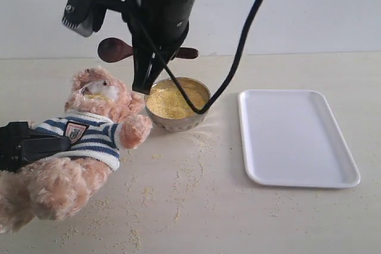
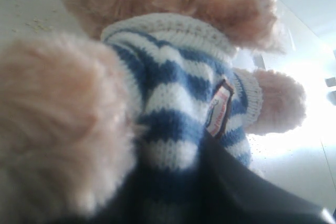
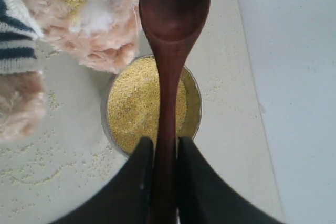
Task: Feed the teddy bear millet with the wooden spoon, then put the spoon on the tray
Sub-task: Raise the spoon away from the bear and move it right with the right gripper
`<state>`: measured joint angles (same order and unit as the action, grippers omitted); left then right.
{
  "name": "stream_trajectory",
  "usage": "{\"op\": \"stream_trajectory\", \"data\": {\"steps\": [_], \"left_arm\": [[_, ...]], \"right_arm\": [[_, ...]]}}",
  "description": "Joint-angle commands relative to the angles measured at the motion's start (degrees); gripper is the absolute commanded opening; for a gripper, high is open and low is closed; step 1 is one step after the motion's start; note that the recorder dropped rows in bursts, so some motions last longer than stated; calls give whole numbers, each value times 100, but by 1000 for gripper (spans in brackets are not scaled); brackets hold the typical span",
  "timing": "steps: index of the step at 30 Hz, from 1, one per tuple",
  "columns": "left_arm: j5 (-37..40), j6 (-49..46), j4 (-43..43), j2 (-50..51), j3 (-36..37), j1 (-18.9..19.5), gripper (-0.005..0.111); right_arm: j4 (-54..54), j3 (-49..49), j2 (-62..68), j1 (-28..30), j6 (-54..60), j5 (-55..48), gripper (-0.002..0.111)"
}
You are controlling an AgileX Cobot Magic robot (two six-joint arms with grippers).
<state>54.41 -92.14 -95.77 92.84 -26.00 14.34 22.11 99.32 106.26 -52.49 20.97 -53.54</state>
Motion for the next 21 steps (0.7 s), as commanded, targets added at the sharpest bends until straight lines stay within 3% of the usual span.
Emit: {"op": "stream_trajectory", "data": {"steps": [1,9,15,21], "left_arm": [[188,-34,-79,-50,12,-24,5],[236,-1,-418,-50,12,-24,5],[116,-296,-418,-50,-55,-24,5],[-683,-421,-418,-50,-332,-197,5]], "right_arm": [[-1296,-5,-472,607,500,-407,0],[-4420,-5,-864,2390,1110,-1286,0],[-4411,-5,-864,2751,712,-1249,0],[-4136,-5,-864,3148,-18,-1010,0]]}}
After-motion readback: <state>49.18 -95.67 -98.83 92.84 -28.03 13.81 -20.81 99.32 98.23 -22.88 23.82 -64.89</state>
